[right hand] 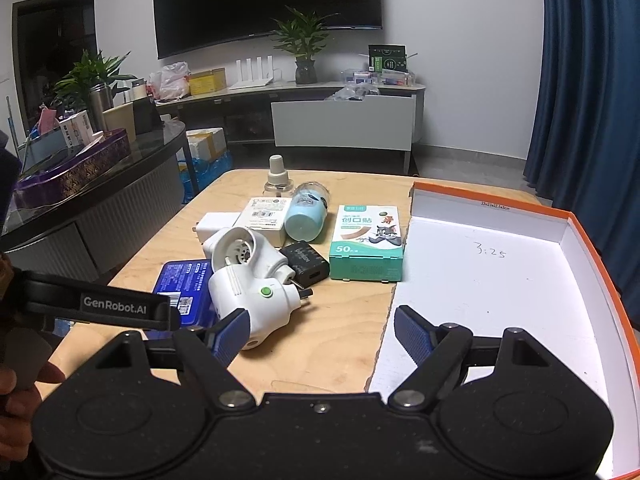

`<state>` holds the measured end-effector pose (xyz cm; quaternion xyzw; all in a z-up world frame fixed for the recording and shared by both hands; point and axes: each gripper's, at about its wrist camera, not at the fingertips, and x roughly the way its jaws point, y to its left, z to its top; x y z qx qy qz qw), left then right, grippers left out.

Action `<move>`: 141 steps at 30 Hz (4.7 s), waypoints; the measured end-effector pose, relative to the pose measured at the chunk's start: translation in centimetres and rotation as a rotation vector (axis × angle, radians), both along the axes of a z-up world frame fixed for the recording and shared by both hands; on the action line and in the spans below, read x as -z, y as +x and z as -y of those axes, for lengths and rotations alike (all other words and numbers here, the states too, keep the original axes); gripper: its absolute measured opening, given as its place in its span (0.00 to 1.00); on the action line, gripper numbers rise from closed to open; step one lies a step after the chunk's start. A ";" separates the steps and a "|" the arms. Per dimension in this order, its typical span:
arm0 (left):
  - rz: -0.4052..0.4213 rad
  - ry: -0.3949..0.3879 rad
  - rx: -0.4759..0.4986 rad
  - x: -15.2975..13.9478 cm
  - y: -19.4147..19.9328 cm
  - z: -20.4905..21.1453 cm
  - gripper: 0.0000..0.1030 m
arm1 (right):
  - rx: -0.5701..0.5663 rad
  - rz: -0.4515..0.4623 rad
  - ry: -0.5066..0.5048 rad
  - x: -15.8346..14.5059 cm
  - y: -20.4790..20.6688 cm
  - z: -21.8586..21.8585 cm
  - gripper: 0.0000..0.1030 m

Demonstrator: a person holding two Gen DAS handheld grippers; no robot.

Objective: Organize rigid objects
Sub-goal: 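Move the left gripper over the blue rectangular tin, then grasp the blue tin with the left gripper while the right gripper grasps the white plug-in heater, then carry the blue tin and white heater with both grippers to the orange-rimmed box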

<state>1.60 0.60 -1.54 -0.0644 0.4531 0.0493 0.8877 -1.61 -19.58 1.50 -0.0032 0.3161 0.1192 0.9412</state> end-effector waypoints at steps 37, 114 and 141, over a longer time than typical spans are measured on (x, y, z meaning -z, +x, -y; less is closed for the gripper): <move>-0.001 -0.001 -0.010 0.7 2.4 0.7 1.00 | -0.005 -0.011 0.005 0.3 0.6 0.1 0.90; 0.180 -0.033 0.340 -3.8 0.8 6.4 0.60 | 0.145 -0.056 0.042 -2.1 1.5 7.0 0.85; 0.207 -0.071 0.488 -4.0 4.0 18.3 0.61 | 0.320 0.002 0.073 -1.9 2.8 17.0 0.85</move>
